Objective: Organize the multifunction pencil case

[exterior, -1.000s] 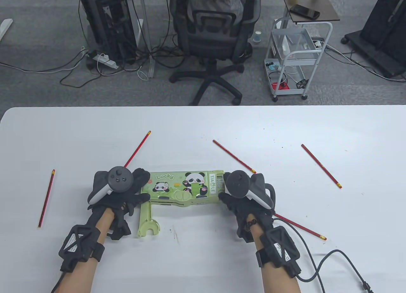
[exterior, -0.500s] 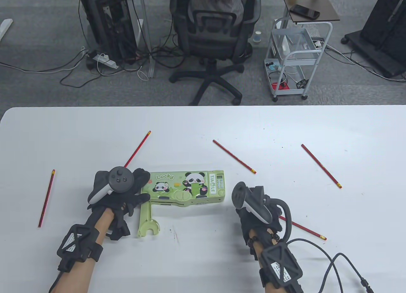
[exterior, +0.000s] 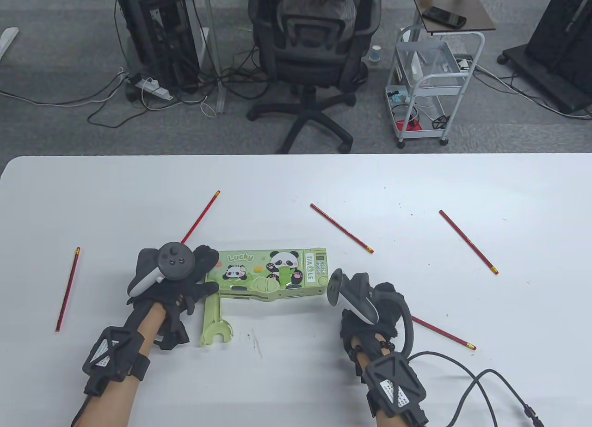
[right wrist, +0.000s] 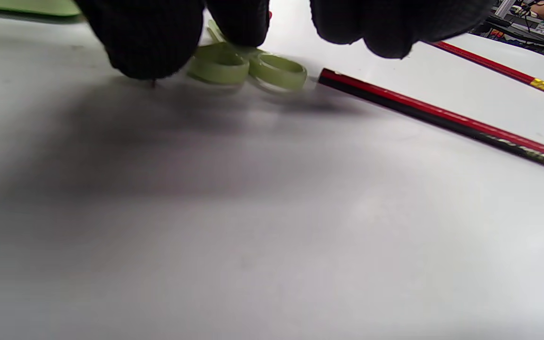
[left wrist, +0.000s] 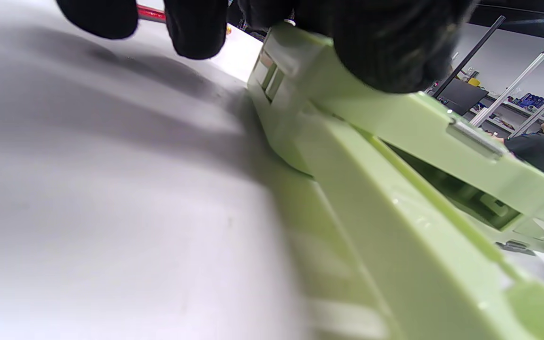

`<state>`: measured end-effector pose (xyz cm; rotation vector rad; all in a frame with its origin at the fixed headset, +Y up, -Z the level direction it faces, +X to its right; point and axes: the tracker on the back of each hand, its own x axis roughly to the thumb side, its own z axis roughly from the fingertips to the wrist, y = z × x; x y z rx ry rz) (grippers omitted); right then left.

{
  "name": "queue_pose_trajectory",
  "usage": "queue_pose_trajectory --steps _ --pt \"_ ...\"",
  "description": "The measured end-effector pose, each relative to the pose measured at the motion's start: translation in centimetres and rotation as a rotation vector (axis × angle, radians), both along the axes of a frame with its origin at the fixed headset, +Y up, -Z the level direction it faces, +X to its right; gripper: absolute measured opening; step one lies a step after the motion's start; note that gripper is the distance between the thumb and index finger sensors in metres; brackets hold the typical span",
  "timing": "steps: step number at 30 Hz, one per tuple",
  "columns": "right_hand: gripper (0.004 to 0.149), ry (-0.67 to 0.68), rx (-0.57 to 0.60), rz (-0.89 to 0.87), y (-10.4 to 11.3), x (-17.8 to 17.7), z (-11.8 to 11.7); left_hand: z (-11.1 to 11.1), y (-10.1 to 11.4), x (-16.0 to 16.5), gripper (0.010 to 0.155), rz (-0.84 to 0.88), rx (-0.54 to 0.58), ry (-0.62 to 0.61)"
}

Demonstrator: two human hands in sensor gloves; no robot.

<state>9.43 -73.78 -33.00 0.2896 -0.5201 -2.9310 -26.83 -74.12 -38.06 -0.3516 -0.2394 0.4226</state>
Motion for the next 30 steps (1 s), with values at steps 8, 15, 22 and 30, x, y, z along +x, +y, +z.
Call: queue_pose_trajectory --steps 8,15,22,30 --pt "0.069 0.063 0.03 0.046 -0.23 -0.97 -0.15 0.01 -0.03 0.09 0.076 -0.006 -0.003 -0.002" --pt "0.066 0.106 0.087 0.063 -0.25 -0.9 -0.27 0.01 -0.04 0.15 0.076 -0.01 -0.004 -0.002" --pt "0.064 0.139 0.103 0.076 -0.28 -0.98 -0.3 0.02 -0.08 0.17 0.076 -0.006 -0.006 -0.002" --pt "0.063 0.156 0.134 0.049 -0.68 -1.16 -0.36 -0.03 -0.09 0.11 0.076 0.005 -0.013 -0.001"
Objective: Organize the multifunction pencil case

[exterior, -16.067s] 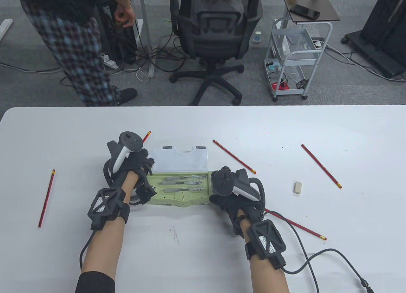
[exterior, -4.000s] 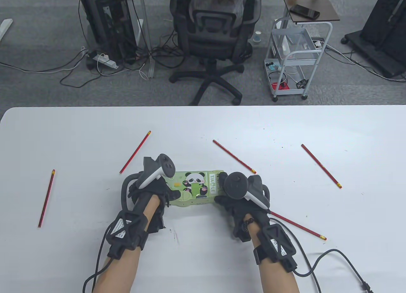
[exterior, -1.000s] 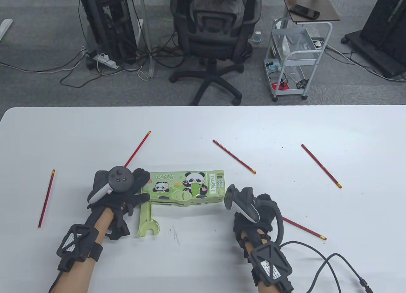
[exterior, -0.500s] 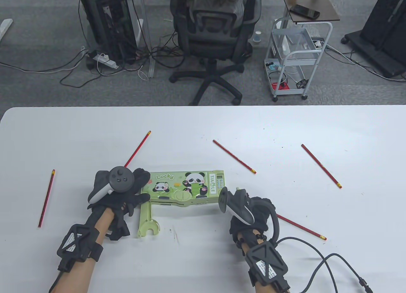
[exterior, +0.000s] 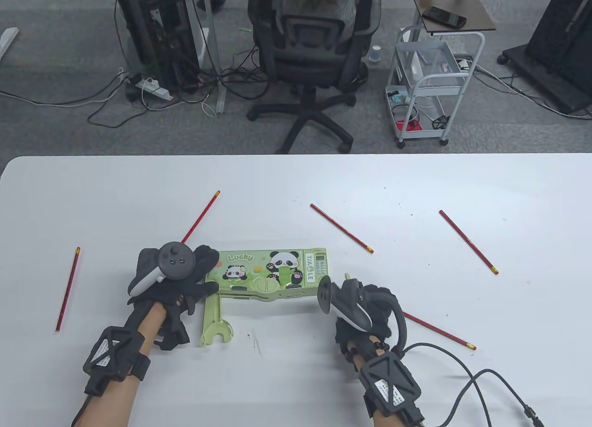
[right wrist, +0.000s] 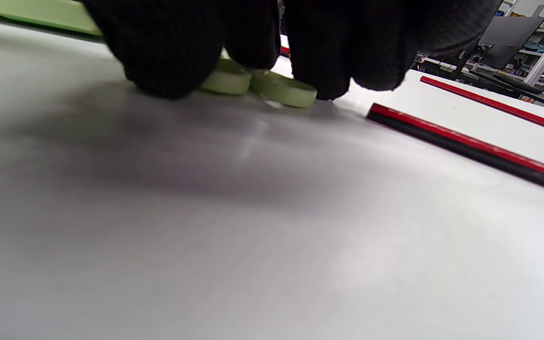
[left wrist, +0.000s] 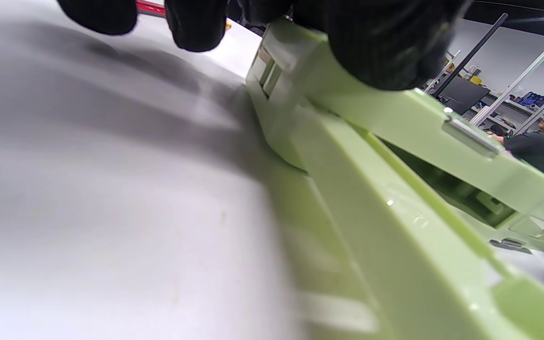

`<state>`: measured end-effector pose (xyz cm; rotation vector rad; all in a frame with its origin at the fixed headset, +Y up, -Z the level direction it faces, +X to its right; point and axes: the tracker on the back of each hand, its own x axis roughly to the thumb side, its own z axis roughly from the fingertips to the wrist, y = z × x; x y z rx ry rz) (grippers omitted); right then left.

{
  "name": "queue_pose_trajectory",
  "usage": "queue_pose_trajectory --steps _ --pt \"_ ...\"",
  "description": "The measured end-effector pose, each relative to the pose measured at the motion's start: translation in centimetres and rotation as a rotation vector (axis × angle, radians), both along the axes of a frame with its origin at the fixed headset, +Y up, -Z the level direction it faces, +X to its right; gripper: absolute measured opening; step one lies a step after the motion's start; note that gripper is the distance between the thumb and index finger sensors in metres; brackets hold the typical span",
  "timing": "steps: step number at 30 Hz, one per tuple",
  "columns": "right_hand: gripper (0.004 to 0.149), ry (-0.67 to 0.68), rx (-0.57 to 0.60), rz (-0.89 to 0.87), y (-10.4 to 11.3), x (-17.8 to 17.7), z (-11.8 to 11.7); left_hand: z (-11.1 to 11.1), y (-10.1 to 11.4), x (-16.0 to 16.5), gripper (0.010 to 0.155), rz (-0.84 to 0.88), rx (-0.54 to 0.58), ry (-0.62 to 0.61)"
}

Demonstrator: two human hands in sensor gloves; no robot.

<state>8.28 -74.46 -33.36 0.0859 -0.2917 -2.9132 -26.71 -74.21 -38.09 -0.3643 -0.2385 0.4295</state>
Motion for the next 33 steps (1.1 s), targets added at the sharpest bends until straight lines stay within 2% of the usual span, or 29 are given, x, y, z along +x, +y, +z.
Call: queue_pose_trajectory --steps 13,18,22,33 --pt "0.064 0.026 0.001 0.003 -0.03 -0.44 -0.11 -0.01 -0.01 -0.03 0.075 0.008 -0.003 0.001" --pt "0.075 0.047 -0.017 0.011 -0.02 -0.18 -0.3 -0.03 0.0 -0.02 0.076 0.001 -0.003 0.002" --pt "0.078 0.046 -0.035 -0.017 -0.03 0.18 -0.49 -0.03 0.0 -0.02 0.076 0.0 -0.002 0.0" --pt "0.076 0.058 -0.018 -0.018 0.01 0.54 -0.15 -0.02 0.07 0.08 0.076 -0.017 -0.002 -0.001"
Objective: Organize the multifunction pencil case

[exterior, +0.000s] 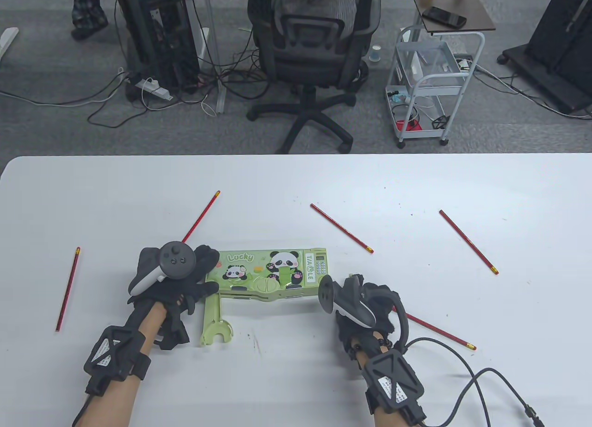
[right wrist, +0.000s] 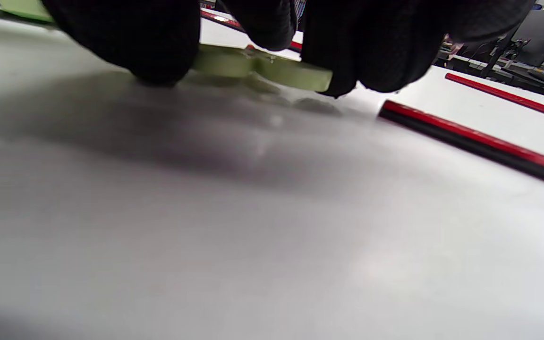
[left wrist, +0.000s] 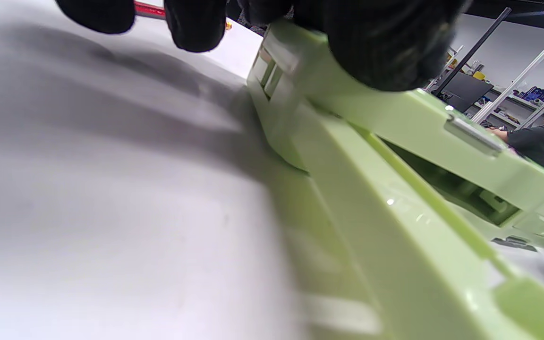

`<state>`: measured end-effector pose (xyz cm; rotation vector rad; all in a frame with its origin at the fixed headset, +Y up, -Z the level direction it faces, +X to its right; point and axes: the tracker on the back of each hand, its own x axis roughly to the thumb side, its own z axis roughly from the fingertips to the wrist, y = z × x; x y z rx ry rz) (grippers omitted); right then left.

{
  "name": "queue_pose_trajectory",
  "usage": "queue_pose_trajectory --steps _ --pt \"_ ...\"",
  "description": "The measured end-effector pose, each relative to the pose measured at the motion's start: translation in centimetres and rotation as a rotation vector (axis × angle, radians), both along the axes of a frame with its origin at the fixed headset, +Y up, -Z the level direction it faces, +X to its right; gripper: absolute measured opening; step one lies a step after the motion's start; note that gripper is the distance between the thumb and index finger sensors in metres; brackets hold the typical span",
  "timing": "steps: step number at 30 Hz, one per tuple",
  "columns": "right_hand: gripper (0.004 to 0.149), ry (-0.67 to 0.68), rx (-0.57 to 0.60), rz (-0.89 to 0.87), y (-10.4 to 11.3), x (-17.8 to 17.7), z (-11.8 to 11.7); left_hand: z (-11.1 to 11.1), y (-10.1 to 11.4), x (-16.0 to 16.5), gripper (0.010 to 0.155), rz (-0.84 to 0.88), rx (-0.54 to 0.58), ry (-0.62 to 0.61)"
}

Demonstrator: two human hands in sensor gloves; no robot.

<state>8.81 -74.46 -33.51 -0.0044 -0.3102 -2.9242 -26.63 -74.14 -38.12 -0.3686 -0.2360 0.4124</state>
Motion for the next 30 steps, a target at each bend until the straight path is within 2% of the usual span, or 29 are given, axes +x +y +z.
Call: queue_pose_trajectory --steps 9,16,22,30 --pt "0.078 -0.078 0.089 -0.139 3.1 1.8 1.0 0.0 0.0 -0.1 0.076 0.006 -0.002 0.0" --pt "0.075 -0.098 0.115 -0.228 4.3 2.1 1.8 -0.1 0.0 -0.1 0.076 0.015 -0.007 0.001" --pt "0.072 -0.11 0.14 -0.275 5.0 0.7 2.6 -0.2 0.0 -0.2 0.076 0.02 -0.014 -0.001" --pt "0.071 -0.11 0.147 -0.339 6.0 -3.0 4.2 -0.4 0.0 -0.6 0.074 0.049 -0.052 -0.007"
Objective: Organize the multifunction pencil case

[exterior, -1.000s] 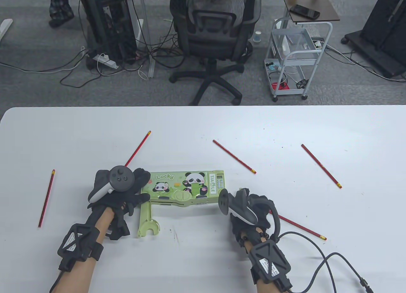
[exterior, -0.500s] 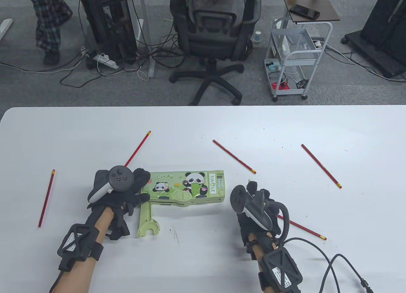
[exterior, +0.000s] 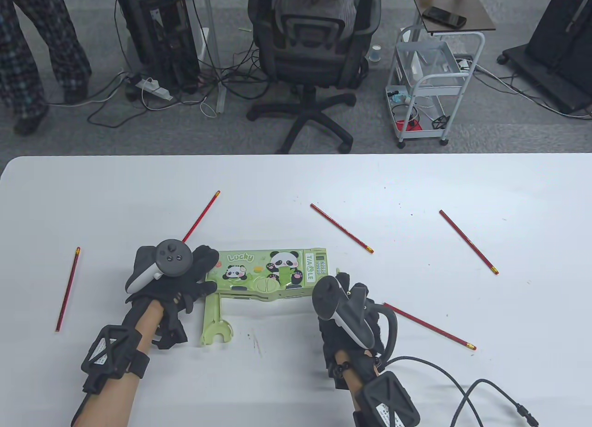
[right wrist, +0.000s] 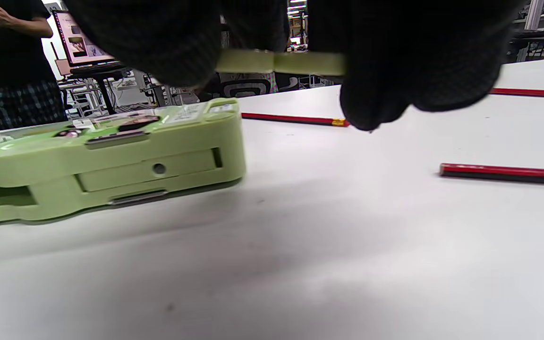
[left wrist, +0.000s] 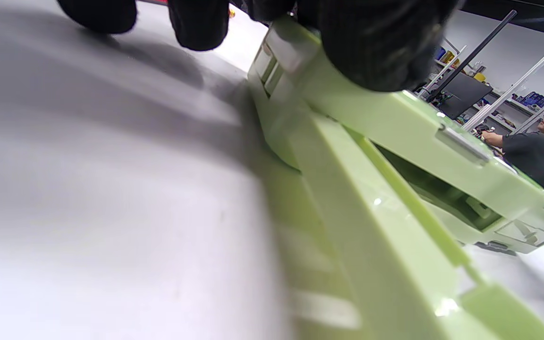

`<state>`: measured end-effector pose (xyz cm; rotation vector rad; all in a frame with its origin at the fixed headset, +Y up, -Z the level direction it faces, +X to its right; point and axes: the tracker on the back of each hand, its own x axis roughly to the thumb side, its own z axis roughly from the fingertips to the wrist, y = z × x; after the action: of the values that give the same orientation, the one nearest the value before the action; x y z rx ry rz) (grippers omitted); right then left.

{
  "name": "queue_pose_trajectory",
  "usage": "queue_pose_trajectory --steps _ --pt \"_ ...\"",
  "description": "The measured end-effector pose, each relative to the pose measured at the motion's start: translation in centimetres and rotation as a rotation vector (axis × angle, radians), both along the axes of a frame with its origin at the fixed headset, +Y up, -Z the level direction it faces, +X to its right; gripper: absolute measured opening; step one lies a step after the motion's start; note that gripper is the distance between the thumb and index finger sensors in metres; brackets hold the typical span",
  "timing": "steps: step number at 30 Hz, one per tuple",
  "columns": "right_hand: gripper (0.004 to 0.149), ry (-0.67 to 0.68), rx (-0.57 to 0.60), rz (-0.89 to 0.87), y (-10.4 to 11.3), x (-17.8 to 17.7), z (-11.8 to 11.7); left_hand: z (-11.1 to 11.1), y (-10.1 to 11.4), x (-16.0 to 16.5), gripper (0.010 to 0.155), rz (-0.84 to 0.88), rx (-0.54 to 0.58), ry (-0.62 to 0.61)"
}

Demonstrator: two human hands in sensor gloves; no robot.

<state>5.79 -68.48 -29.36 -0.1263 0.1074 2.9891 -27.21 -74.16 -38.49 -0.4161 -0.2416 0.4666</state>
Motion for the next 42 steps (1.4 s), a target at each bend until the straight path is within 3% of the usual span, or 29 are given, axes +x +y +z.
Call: queue_pose_trajectory --steps 6,14,23,42 --pt "0.071 0.024 -0.005 -0.019 -0.1 -3.0 0.9 0.0 0.0 -0.2 0.073 0.013 -0.017 -0.005" --pt "0.07 0.152 -0.002 -0.098 0.0 -9.0 2.4 0.1 0.0 -0.1 0.073 0.006 -0.012 -0.007" --pt "0.07 0.254 -0.093 -0.159 -1.3 -14.6 3.0 -0.2 0.0 -0.5 0.071 0.028 -0.024 -0.004" --pt "0.068 0.347 -0.124 -0.054 -3.0 -19.5 3.0 -0.3 0.2 -0.3 0.071 0.007 -0.03 -0.003"
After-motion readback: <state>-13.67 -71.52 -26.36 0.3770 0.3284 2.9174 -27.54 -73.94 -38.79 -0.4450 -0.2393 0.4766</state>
